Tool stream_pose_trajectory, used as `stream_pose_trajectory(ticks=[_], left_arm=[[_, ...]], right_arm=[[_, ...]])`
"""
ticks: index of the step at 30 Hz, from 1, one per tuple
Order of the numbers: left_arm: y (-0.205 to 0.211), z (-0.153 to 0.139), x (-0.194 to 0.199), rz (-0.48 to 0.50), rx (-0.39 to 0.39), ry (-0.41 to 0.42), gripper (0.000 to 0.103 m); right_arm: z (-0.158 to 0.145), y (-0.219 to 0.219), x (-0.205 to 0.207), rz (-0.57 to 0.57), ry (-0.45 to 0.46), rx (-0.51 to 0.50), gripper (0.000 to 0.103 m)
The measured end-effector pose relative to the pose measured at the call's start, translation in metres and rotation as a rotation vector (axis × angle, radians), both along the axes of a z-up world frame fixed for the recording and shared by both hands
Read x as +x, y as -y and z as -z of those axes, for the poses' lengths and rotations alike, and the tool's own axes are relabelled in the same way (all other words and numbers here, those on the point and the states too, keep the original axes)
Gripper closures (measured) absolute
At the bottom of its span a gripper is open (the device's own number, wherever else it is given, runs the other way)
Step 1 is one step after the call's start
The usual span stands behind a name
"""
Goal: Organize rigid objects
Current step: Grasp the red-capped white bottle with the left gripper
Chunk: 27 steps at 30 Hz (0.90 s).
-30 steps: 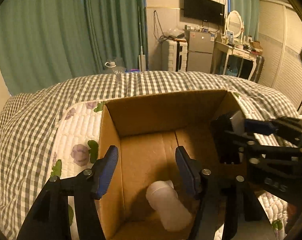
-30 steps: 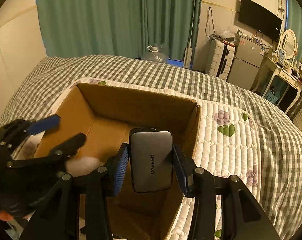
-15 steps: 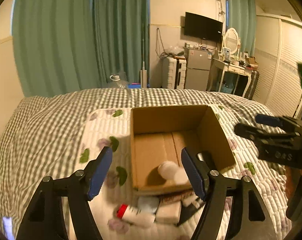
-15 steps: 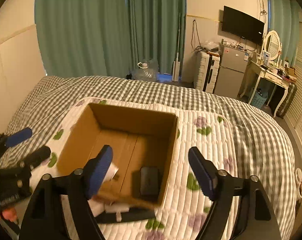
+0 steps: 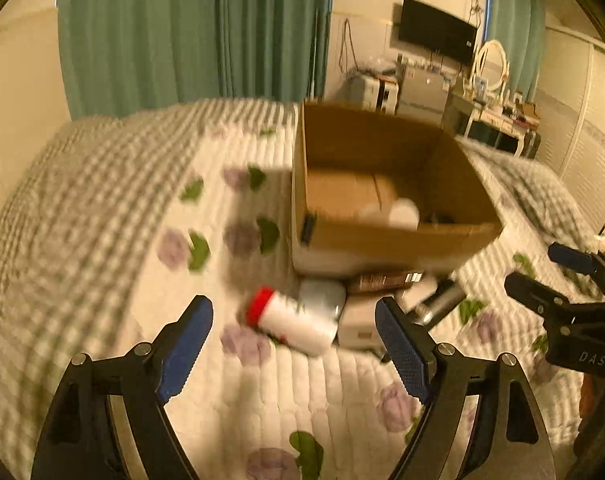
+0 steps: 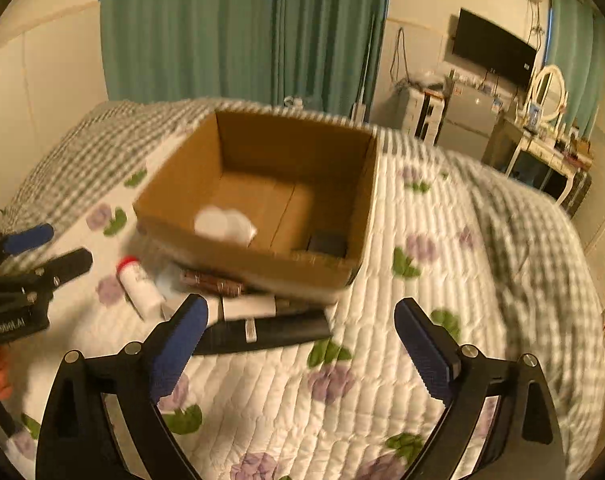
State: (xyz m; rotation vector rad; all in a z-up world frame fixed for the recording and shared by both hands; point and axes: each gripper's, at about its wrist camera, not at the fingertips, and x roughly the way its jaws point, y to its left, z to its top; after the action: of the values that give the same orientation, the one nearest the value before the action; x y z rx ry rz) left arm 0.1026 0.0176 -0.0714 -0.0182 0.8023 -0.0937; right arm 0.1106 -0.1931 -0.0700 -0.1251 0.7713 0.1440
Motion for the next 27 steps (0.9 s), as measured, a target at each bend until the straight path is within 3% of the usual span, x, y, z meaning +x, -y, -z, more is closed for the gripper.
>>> stream_pose_trajectory(ticks=[8, 11, 14, 19, 21, 27], left_arm=[[0.001, 0.053, 0.028, -0.071, 0.070, -0.124, 0.017], [-0.002, 0.065, 0.043, -0.122, 0.093, -0.154, 0.017], [-0.002, 0.070, 0.056, -0.142, 0.060, -0.171, 0.017], [0.006, 0.088, 0.069, -0.137, 0.069, -0.204, 0.019], [0.007, 0.087, 0.067, -0.118, 0.055, -0.198, 0.031], [-0.001, 0.070, 0.044, -0.060, 0.014, -0.183, 0.041]], right_arm=[[0.051, 0.007, 0.010, 0.017, -0.076, 0.037, 0.008], [0.057, 0.008, 0.014, 0.015, -0.094, 0.041, 0.008], [0.062, 0.007, 0.017, 0.010, -0.107, 0.049, 0.008], [0.069, 0.008, 0.020, 0.018, -0.128, 0.048, 0.008], [0.069, 0.009, 0.020, 0.023, -0.128, 0.050, 0.008], [0.070, 0.006, 0.018, 0.039, -0.119, 0.021, 0.008]])
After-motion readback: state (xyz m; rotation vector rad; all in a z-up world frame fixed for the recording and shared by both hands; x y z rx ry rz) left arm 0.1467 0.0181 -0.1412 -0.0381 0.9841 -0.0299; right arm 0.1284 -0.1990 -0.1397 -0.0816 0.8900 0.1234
